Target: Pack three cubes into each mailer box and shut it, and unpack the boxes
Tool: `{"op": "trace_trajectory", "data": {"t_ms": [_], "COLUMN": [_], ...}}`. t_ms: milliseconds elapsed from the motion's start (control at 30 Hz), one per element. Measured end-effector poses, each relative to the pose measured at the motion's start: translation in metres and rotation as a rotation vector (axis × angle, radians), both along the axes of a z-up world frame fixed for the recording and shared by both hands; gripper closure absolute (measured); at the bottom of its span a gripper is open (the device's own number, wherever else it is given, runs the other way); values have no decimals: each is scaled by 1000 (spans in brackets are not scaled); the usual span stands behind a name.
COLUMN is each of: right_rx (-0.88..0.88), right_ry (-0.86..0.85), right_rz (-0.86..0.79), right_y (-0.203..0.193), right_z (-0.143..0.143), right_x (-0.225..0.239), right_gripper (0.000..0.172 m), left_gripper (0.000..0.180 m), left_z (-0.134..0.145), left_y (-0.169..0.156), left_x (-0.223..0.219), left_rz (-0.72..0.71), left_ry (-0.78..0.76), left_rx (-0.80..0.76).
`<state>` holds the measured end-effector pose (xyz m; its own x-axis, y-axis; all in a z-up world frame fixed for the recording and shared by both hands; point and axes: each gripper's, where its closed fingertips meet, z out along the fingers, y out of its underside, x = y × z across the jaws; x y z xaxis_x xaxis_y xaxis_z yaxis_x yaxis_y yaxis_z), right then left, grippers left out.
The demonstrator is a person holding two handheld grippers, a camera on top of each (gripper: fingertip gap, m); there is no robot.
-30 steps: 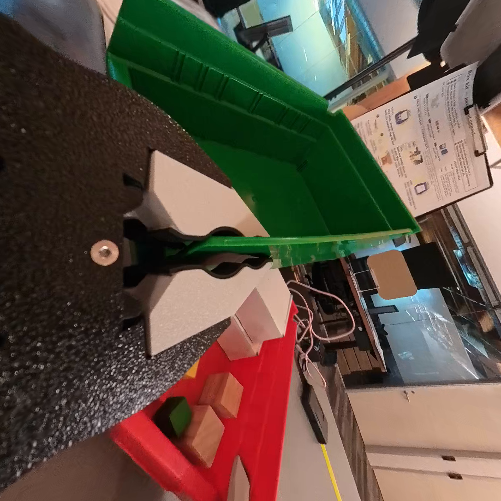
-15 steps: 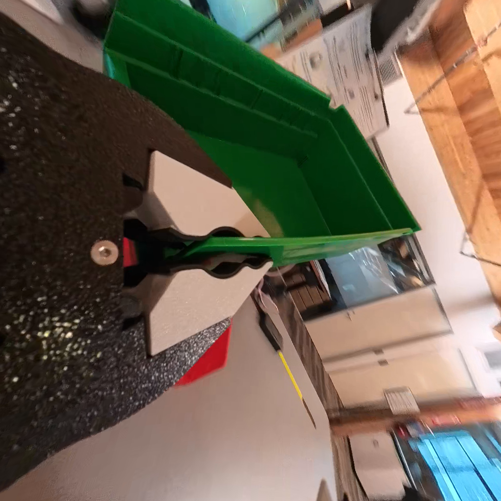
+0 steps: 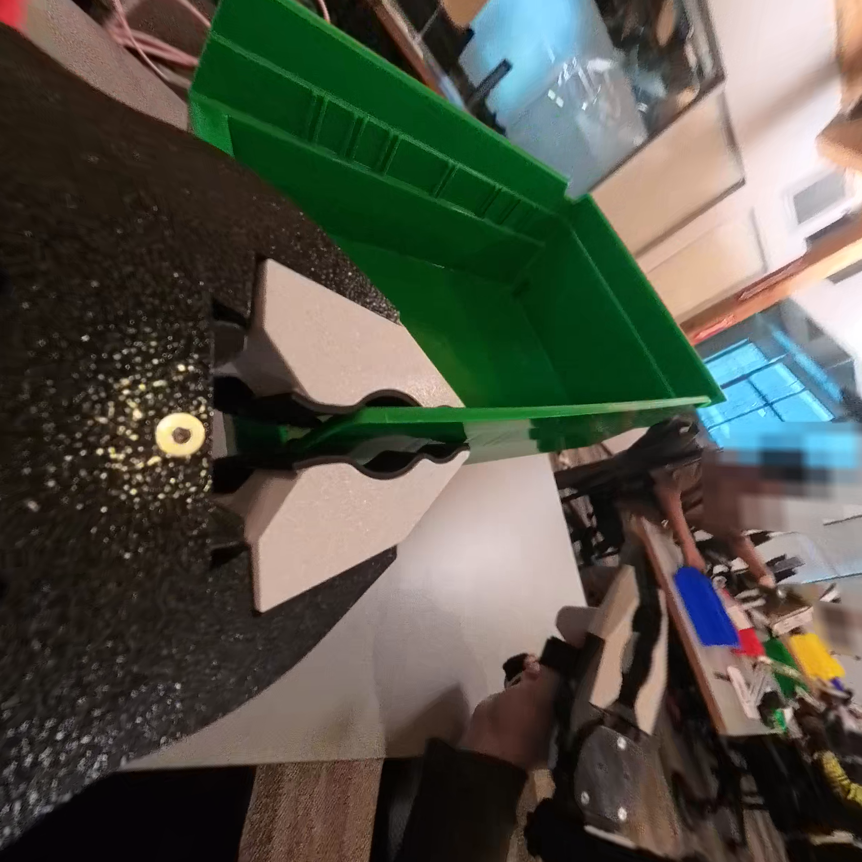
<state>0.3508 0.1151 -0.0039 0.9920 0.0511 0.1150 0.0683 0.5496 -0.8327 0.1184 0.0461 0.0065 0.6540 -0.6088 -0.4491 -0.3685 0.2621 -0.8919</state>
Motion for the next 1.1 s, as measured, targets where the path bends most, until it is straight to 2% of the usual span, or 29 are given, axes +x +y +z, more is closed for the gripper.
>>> {"op": "trace_trajectory", "data": {"t_ms": [167, 367, 500, 767, 867, 933, 1033, 1067, 1100], "right_rx": [-2, -50, -76, -110, -105, -110, -120, -121, -116], "right_ry": [82, 55, 40, -79, -84, -89, -103, -98, -67], "right_rz": [-22, 35, 55, 60, 114, 131, 138, 137, 126], "right_y": [5, 18, 25, 32, 30, 31, 31, 30, 30], "right_z": [-3, -10, -12, -17, -16, -17, -18, -17, -15], "right_x": [22, 10, 5, -18, -25, -29, -33, -35, -35], "right_gripper": [135, 137, 137, 138, 137, 133, 126, 121, 104], "left_gripper": [175, 175, 175, 175, 170, 154, 126, 117, 108], "left_z": [-48, -94, -110, -123, -108, -84, -56, -49, -42], "left_y": [60, 105, 111, 111, 110, 108, 90, 81, 72], "left_x": [61, 90, 96, 103, 100, 92, 70, 58, 43], "left_rz": [1, 78, 98, 107, 142, 189, 211, 210, 219], "left_ry": [76, 89, 118, 164, 112, 58, -28, -65, -101], "left_rx": [-94, -226, -264, -242, -149, -57, -30, -30, -27]}}
